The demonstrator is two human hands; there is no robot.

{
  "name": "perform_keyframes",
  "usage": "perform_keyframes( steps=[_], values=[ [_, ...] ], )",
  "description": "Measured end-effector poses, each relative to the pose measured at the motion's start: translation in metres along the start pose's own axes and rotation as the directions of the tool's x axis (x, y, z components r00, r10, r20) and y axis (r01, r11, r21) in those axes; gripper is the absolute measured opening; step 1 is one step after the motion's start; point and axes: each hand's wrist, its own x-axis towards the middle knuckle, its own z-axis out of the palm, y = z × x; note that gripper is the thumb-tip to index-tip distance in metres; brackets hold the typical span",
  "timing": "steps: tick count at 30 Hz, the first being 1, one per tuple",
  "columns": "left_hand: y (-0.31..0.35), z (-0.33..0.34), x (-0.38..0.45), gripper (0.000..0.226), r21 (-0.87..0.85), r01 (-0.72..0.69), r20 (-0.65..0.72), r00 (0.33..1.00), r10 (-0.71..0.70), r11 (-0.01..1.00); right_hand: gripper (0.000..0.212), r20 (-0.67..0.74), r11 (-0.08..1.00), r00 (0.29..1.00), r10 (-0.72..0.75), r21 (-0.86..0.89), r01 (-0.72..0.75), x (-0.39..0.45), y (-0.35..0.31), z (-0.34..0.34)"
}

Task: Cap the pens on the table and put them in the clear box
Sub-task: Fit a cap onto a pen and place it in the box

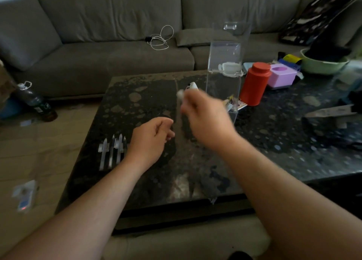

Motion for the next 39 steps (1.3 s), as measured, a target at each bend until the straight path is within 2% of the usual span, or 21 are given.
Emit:
perform_keyframes(
  steps=[2, 4, 6, 7, 9, 11, 13, 16, 21, 24, 27, 29, 31, 33, 35, 37, 39],
  values=[
    [0.005, 0.009, -0.002, 0.026, 0.001, -0.032, 0.037, 0.999, 0.032, 0.999, 0.017, -0.275, 0.988, 0.960, 0.062, 0.151, -0.020, 0.005, 0.002, -0.031],
    [0.009, 0.017, -0.004, 0.030, 0.033, -0.081, 0.084, 0.993, 0.078, 0.996, 0.032, -0.449, 0.965, 0.880, 0.156, 0.258, -0.040, 0.006, 0.014, -0.057],
    [0.012, 0.023, -0.007, 0.035, 0.042, -0.120, 0.119, 0.986, 0.114, 0.992, 0.037, -0.534, 0.965, 0.823, 0.194, 0.254, -0.063, 0.001, 0.030, -0.071],
    [0.014, 0.026, -0.008, 0.038, 0.041, -0.129, 0.134, 0.983, 0.123, 0.991, 0.035, -0.532, 0.970, 0.821, 0.208, 0.222, -0.102, -0.002, 0.038, -0.072],
    [0.017, 0.031, -0.010, 0.040, 0.039, -0.131, 0.160, 0.979, 0.123, 0.991, 0.032, -0.448, 0.970, 0.863, 0.233, 0.176, -0.170, -0.006, 0.049, -0.068],
    [0.021, 0.037, -0.012, 0.039, 0.055, -0.156, 0.176, 0.974, 0.144, 0.986, 0.028, -0.304, 0.968, 0.921, 0.244, 0.136, -0.212, -0.007, 0.055, -0.059],
    [0.025, 0.043, -0.013, 0.033, 0.103, -0.210, 0.186, 0.964, 0.188, 0.972, 0.017, -0.202, 0.982, 0.963, 0.180, -0.023, -0.189, -0.009, 0.059, -0.049],
    [0.030, 0.051, -0.014, 0.030, 0.107, -0.237, 0.175, 0.960, 0.216, 0.966, 0.011, -0.154, 0.901, 0.979, 0.132, -0.394, -0.183, -0.012, 0.066, -0.041],
    [0.037, 0.062, -0.015, 0.042, 0.124, -0.253, 0.124, 0.963, 0.238, 0.960, 0.022, -0.054, 0.818, 0.980, 0.191, -0.544, -0.189, -0.012, 0.072, -0.040],
    [0.037, 0.062, -0.016, 0.048, 0.131, -0.268, 0.118, 0.960, 0.253, 0.955, 0.026, -0.036, 0.826, 0.979, 0.199, -0.532, -0.187, -0.014, 0.075, -0.037],
    [0.037, 0.053, -0.015, 0.042, 0.173, -0.265, 0.097, 0.963, 0.252, 0.948, 0.026, -0.132, 0.873, 0.986, 0.105, -0.462, -0.155, -0.013, 0.071, -0.032],
    [0.034, 0.043, -0.014, 0.032, 0.200, -0.211, 0.072, 0.977, 0.201, 0.957, 0.028, -0.203, 0.901, 0.979, 0.018, -0.422, -0.104, -0.012, 0.062, -0.030],
    [0.027, 0.030, -0.011, 0.024, 0.174, -0.110, 0.050, 0.993, 0.102, 0.979, 0.034, -0.192, 0.916, 0.979, -0.064, -0.400, -0.019, -0.012, 0.048, -0.023],
    [0.014, 0.016, -0.007, 0.022, 0.166, -0.028, 0.004, 1.000, 0.028, 0.986, 0.036, -0.110, 0.930, 0.985, -0.132, -0.358, 0.085, -0.014, 0.032, -0.008],
    [-0.004, 0.000, -0.002, 0.022, 0.237, 0.004, -0.056, 0.998, 0.010, 0.971, 0.034, 0.005, 0.947, 0.987, -0.159, -0.282, 0.154, -0.017, 0.018, 0.018],
    [-0.024, -0.015, 0.004, 0.024, 0.367, 0.061, -0.096, 0.995, -0.027, 0.928, 0.034, 0.192, 0.954, 0.975, -0.114, -0.251, 0.161, -0.021, 0.010, 0.050],
    [-0.046, -0.034, 0.008, 0.026, 0.481, 0.145, -0.138, 0.986, -0.089, 0.865, 0.030, 0.393, 0.959, 0.918, -0.049, -0.240, 0.153, -0.025, 0.006, 0.078]
  ],
)
